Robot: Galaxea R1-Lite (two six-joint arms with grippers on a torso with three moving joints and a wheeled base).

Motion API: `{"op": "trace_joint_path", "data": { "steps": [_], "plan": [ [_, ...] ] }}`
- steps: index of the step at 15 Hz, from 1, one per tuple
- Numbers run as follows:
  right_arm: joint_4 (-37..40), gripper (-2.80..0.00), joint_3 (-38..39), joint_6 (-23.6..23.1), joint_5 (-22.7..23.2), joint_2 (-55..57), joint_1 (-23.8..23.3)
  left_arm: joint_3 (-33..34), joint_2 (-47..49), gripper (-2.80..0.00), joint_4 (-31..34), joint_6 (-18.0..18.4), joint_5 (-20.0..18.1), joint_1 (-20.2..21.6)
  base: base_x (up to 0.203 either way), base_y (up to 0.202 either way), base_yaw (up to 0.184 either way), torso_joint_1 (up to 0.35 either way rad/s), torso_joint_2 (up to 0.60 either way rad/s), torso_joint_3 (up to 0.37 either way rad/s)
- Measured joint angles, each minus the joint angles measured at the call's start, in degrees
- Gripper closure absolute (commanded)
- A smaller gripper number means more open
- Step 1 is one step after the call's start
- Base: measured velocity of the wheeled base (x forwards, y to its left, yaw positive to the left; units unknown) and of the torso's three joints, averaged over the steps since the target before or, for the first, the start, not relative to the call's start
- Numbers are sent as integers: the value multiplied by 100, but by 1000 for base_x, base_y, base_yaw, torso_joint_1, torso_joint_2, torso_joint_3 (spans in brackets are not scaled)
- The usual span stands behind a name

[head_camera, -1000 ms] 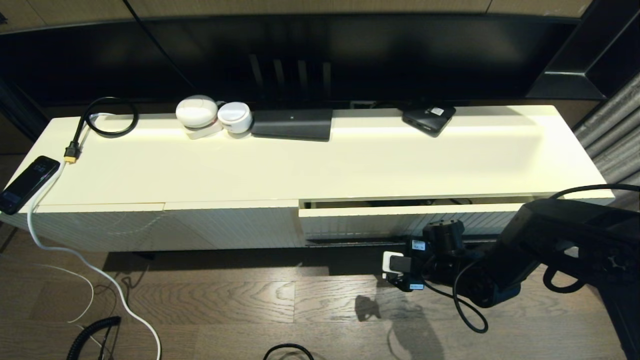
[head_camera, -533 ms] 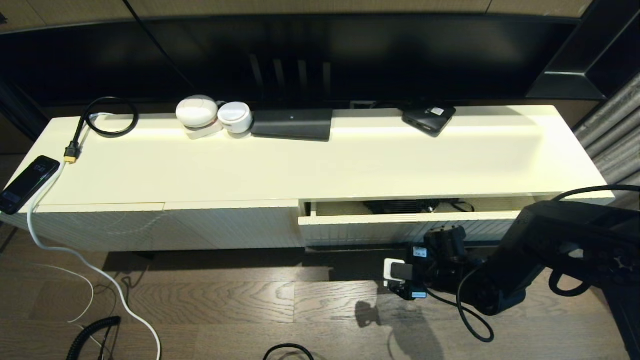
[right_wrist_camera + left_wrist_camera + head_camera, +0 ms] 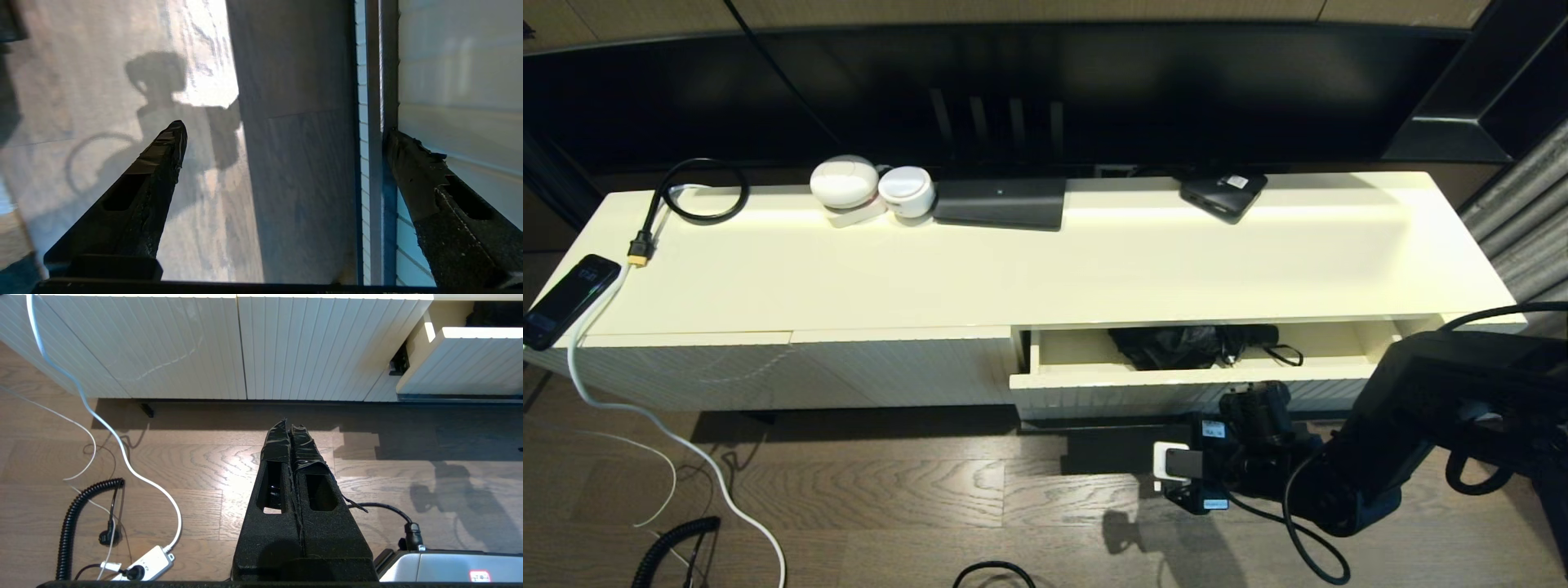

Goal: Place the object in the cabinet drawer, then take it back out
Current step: Open the drawer

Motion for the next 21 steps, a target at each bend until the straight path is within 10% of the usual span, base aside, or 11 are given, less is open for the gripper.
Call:
{"op": "trace_joint_path", "data": {
  "steps": [10,11,21],
  "plan": [
    [341,-280,955,319,-39,-1600,91,0,0,0,-1,0,0,0,0,0,0,0,0,0],
    [595,0,1099,340,-57,-2029,102,0,0,0,-3,0,-2,0,0,0,0,0,0,0],
    [6378,0,238,916,-929,-6317,298,0,0,0,-2,-2,0,-2,0,0,0,0,0,0]
  ]
}}
